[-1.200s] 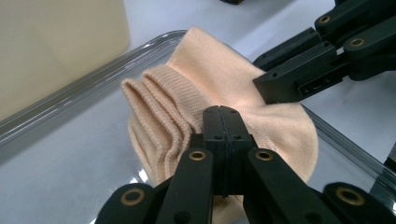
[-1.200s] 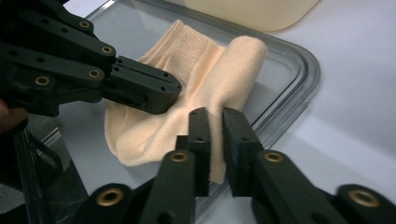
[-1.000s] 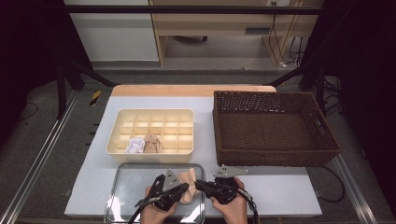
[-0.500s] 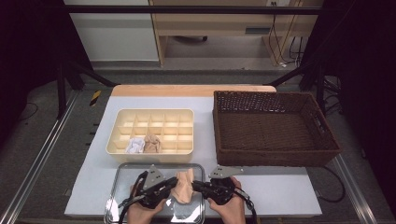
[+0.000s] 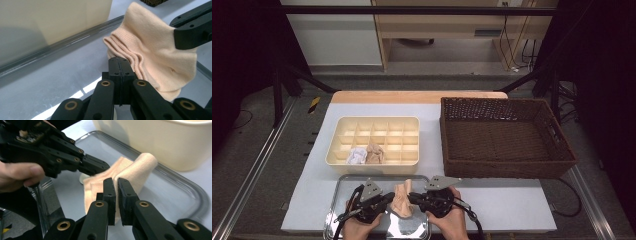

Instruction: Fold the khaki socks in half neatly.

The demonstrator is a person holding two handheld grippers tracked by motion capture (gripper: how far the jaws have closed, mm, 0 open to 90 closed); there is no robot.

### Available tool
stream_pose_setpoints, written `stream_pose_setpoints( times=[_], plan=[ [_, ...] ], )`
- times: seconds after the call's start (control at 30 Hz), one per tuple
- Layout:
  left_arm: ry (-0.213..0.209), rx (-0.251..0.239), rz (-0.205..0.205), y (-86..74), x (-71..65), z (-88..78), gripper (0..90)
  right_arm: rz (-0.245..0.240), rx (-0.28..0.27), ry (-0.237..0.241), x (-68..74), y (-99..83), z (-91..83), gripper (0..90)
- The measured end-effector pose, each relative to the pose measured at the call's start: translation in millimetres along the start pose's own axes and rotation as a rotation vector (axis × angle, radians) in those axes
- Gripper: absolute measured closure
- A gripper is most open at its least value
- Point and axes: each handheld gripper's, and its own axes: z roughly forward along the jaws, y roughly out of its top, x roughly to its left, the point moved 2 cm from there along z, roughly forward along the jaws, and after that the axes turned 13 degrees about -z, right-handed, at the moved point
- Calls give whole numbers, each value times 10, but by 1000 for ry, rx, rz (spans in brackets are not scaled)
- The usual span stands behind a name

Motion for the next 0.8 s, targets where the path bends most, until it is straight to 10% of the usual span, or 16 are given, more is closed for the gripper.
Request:
stream_pose_setpoints(
  times=[0.4, 0.8],
  plan=[
    [4, 15, 2, 1, 17, 41, 892, -34, 33, 67, 138, -55, 293, 850],
    [-75, -85, -13, 165, 47, -113, 814, -60, 25, 49, 159, -79, 335, 847]
  ],
)
